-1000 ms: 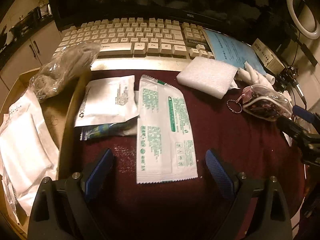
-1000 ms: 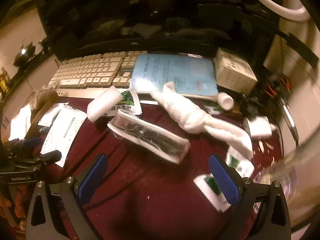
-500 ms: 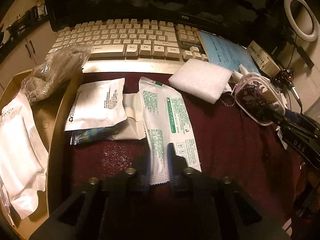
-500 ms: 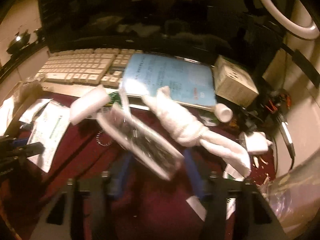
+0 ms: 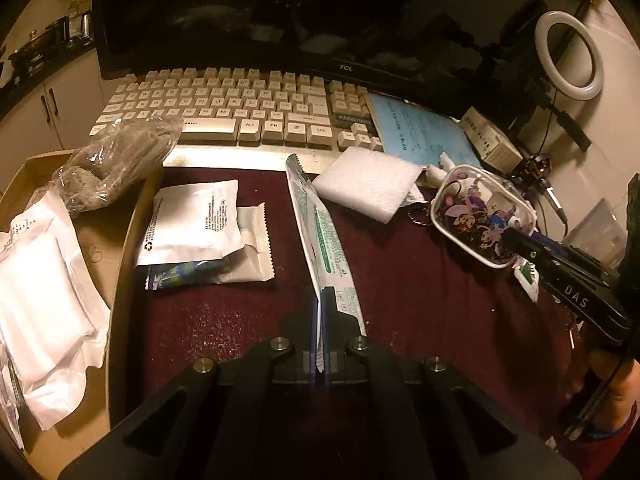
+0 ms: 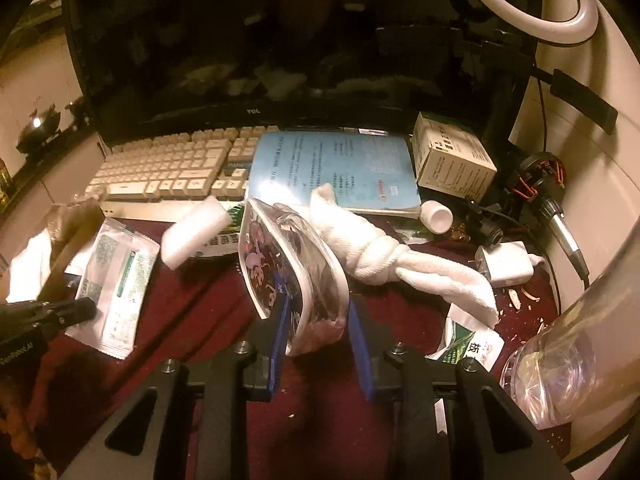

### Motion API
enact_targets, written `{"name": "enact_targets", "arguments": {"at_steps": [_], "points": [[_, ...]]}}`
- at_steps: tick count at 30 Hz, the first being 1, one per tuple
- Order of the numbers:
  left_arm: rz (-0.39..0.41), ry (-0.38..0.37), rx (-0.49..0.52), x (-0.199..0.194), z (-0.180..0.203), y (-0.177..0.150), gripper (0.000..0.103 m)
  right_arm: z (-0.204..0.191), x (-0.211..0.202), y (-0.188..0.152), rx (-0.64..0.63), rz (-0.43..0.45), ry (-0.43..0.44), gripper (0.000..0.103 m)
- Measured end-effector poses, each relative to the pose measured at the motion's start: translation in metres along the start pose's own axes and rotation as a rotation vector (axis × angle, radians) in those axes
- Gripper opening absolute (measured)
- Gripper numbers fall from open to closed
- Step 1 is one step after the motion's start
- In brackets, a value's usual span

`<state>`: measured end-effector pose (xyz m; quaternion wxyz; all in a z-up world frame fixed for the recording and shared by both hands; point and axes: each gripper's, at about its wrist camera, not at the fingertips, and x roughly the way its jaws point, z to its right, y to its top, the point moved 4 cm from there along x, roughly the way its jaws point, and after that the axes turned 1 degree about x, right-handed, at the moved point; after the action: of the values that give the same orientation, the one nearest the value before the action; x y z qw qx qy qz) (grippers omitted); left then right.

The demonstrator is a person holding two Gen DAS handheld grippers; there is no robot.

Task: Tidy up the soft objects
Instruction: 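Lift the strip packet and sticker box and carry both toward the cardboard tray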

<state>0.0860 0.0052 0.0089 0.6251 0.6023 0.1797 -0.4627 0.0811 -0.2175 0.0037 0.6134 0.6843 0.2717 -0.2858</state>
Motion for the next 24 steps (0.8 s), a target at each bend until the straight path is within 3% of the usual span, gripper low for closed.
{"name": "enact_targets", "arguments": {"at_steps": [24], "points": [[0.085,-0.032,0.024,-0.056,0.006,-0.008,0.002,-0.024,-0.064,-0.014,0.068,0.126,0.13,0.03]]}}
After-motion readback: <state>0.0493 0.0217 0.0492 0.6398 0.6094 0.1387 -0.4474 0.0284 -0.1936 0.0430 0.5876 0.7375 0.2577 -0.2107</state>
